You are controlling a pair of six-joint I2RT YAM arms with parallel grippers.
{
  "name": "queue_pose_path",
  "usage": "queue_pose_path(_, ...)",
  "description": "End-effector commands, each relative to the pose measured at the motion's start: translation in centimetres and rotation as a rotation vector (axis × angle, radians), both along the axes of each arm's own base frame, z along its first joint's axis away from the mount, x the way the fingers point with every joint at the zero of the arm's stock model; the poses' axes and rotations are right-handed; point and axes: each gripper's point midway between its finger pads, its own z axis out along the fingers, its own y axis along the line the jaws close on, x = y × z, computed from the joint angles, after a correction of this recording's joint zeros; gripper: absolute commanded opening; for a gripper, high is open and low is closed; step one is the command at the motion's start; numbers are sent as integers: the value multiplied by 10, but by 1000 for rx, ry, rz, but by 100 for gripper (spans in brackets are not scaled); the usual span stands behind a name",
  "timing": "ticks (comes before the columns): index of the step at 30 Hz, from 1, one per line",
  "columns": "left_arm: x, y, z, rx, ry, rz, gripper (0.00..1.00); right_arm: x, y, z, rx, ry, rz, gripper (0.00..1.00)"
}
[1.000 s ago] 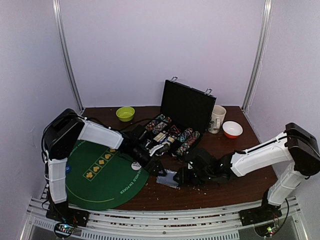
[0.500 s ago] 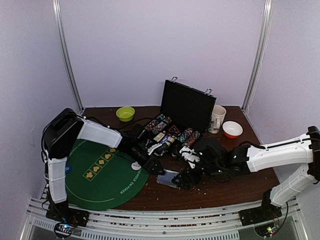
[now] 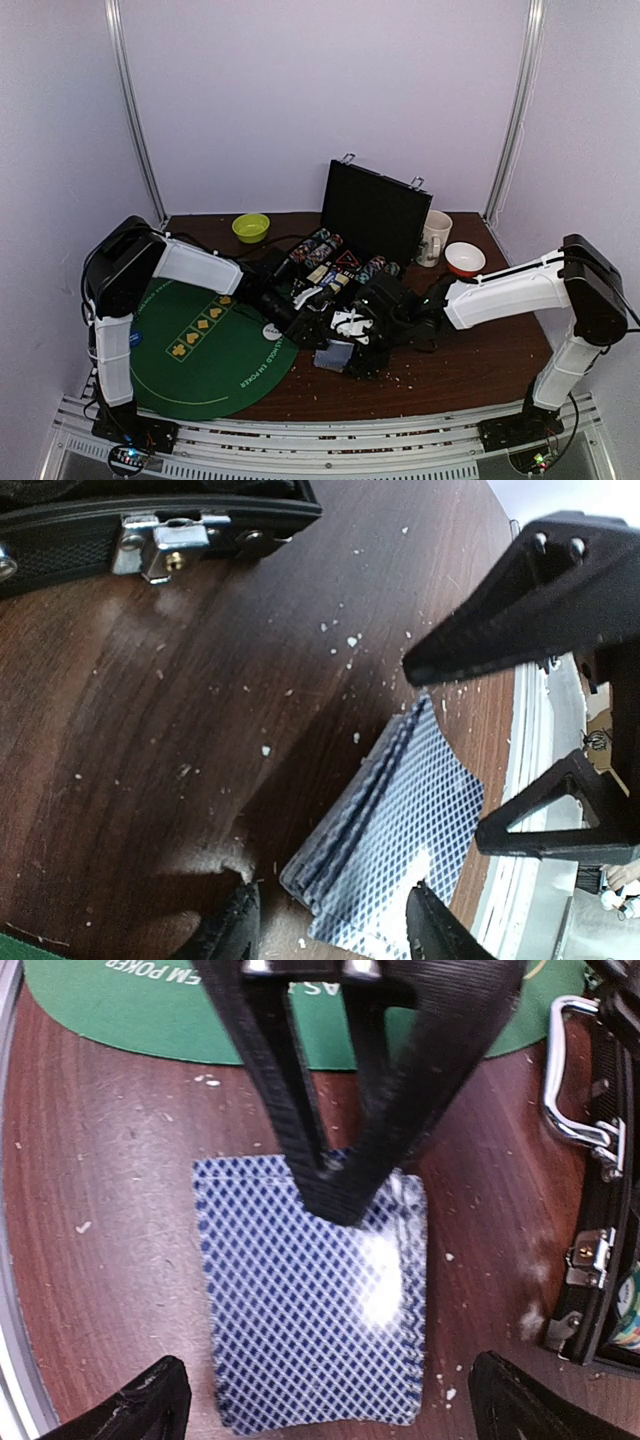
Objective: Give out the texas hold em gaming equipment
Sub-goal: Hold the face-down deck piles at the center of the board.
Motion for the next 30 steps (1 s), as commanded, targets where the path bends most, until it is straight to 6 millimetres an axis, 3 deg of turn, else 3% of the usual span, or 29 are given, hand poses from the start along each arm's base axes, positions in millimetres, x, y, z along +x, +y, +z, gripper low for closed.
queue_pose_path(1,1,4,8,-8,-14,5,53,-10,6,-4,9,46,51,100)
queue_pose_path(7,1,3,8,-10,-12,4,53,-11,7,-10,-1,65,58,100)
queue_pose_path(12,1,3,7,-9,-10,3,53,2,6,-11,-7,7,16,100)
queue_pose_path(17,1,3,7,-12,-7,1,51,2,6,-25,-40,24,27,97)
queue_pose_path(21,0,3,9,-17,-8,-2,50,-1,5,-34,-67,47,41,89)
queue_pose_path(26,-2,2,9,-22,11,7,50,0,1,-40,-94,38,34,71)
queue_pose_path(30,-5,3,5,-28,42,29,50,2,-4,-42,-117,8,25,65)
